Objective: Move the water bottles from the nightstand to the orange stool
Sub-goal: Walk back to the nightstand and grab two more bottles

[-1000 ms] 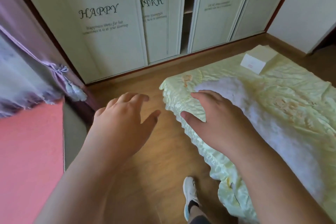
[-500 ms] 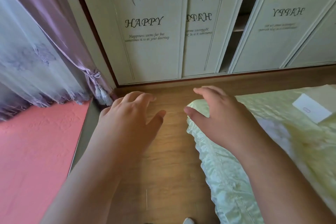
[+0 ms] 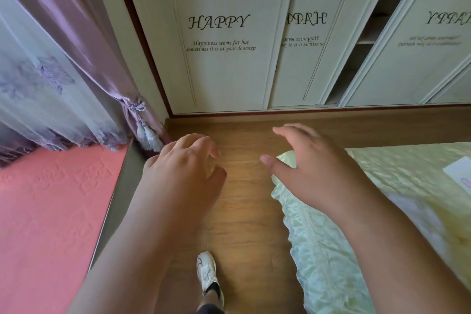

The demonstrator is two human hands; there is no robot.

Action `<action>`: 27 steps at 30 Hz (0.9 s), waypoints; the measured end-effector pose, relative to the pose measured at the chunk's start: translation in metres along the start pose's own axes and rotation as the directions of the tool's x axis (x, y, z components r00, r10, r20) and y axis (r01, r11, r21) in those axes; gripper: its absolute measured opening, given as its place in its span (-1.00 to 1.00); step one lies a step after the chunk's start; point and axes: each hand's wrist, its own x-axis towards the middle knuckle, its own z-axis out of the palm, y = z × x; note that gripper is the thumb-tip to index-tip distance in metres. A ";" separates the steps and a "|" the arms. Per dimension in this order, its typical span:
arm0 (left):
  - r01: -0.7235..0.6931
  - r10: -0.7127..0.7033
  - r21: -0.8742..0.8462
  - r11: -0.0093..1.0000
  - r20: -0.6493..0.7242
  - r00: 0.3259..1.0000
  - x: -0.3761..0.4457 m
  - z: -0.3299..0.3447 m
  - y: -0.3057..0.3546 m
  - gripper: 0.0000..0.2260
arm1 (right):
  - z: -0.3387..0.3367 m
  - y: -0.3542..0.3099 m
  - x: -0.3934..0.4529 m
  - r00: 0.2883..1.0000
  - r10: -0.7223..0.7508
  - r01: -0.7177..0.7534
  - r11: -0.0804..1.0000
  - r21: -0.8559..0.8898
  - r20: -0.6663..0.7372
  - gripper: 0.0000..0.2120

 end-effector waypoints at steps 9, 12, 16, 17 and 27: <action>-0.028 0.028 -0.013 1.000 -0.015 0.999 0.139 -0.041 -0.064 -0.67 | 0.005 -0.056 0.128 0.995 0.047 -0.048 0.999 -0.005 -0.090 -0.42; -0.031 0.031 -0.003 1.000 -0.028 0.999 0.168 -0.050 -0.083 -0.65 | 0.013 -0.071 0.156 0.995 0.050 -0.052 0.999 -0.011 -0.085 -0.42; -0.025 0.025 0.000 1.000 -0.047 0.999 0.194 -0.056 -0.104 -0.62 | 0.021 -0.083 0.186 0.996 0.051 -0.052 0.999 -0.013 -0.071 -0.40; -0.022 0.022 0.004 1.000 -0.047 0.999 0.201 -0.057 -0.108 -0.61 | 0.022 -0.085 0.195 0.996 0.050 -0.051 0.999 -0.018 -0.079 -0.40; 0.056 -0.055 0.047 0.997 -0.026 0.998 0.282 -0.060 -0.123 -0.58 | 0.031 -0.084 0.307 0.999 -0.022 0.022 1.000 0.005 -0.046 -0.40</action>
